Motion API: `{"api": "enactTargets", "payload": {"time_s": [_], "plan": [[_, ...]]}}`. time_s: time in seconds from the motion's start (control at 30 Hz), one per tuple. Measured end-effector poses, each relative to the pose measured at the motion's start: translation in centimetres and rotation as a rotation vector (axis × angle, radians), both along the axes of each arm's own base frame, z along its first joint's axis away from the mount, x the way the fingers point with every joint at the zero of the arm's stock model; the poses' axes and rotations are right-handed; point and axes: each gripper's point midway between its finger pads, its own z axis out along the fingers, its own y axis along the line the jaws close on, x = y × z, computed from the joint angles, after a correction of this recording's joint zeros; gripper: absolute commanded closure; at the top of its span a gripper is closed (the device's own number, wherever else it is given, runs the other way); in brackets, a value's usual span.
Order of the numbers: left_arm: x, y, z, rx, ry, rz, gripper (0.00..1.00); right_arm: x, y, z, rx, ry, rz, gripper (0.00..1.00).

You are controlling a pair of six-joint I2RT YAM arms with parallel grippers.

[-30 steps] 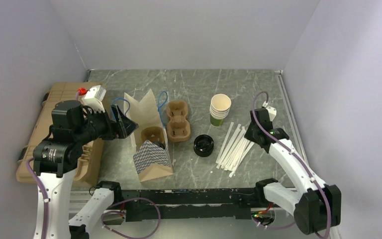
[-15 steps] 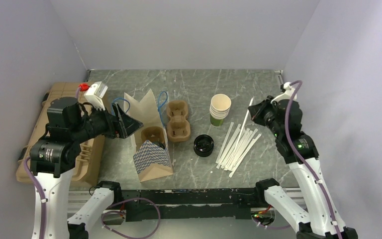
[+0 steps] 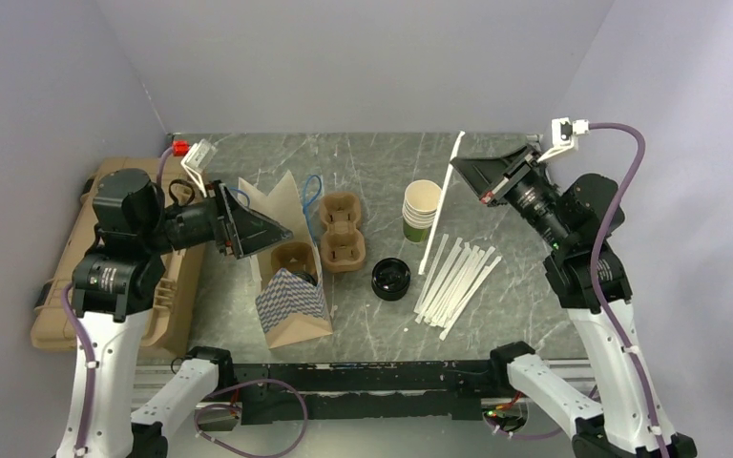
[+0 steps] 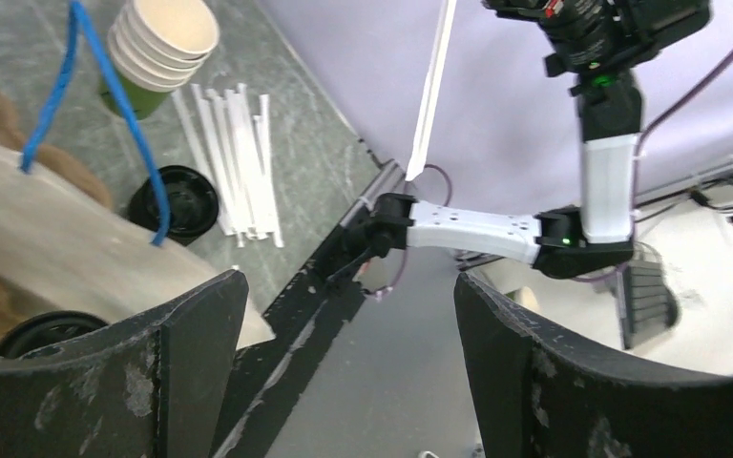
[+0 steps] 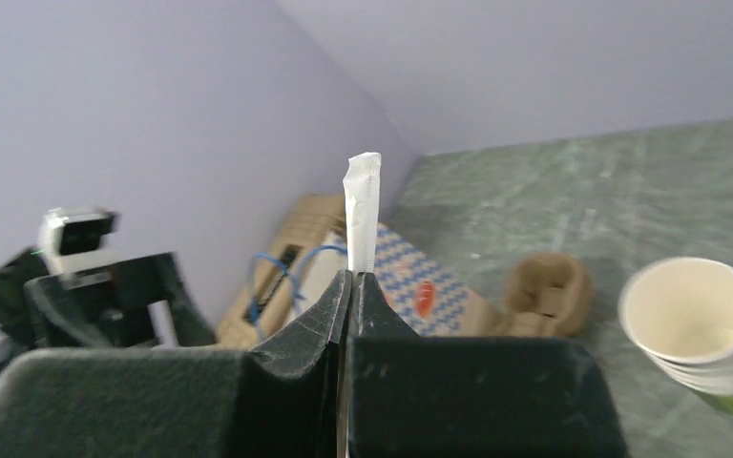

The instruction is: Pack the takeout coffee

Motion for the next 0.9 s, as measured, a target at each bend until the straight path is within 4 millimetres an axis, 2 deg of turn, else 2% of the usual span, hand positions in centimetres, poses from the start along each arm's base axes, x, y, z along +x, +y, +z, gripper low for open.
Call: {"api": "enactTargets", "payload": {"time_s": [0.13, 0.33, 0.4, 0.57, 0.73, 0.8, 0.9], "plan": [[0.0, -0.8, 0.7, -0.064, 0.025, -0.058, 0.15, -0.9, 2.7, 2.1, 0.081, -0.038, 0.119, 1.0], [1.2, -1.4, 2.6, -0.136, 0.004, -0.093, 0.11, -3.3, 9.5, 4.6, 0.127, -0.068, 0.335, 1.0], [1.7, -1.6, 3.0, -0.163, -0.008, -0.099, 0.12, -3.7, 11.0, 5.3, 0.135, -0.076, 0.371, 1.0], [2.6, -2.1, 3.4, -0.23, -0.016, -0.121, 0.13, -4.0, 14.0, 7.1, 0.184, -0.111, 0.43, 1.0], [2.9, -3.5, 4.1, -0.299, -0.003, -0.183, 0.14, -3.7, 16.2, 8.3, 0.226, -0.12, 0.455, 1.0], [2.4, -4.5, 4.3, -0.308, -0.007, -0.218, 0.16, -3.7, 16.9, 8.8, 0.244, -0.126, 0.464, 1.0], [0.7, -6.5, 4.7, -0.319, -0.006, -0.298, 0.19, -3.5, 17.7, 9.9, 0.268, -0.139, 0.467, 1.0]]}}
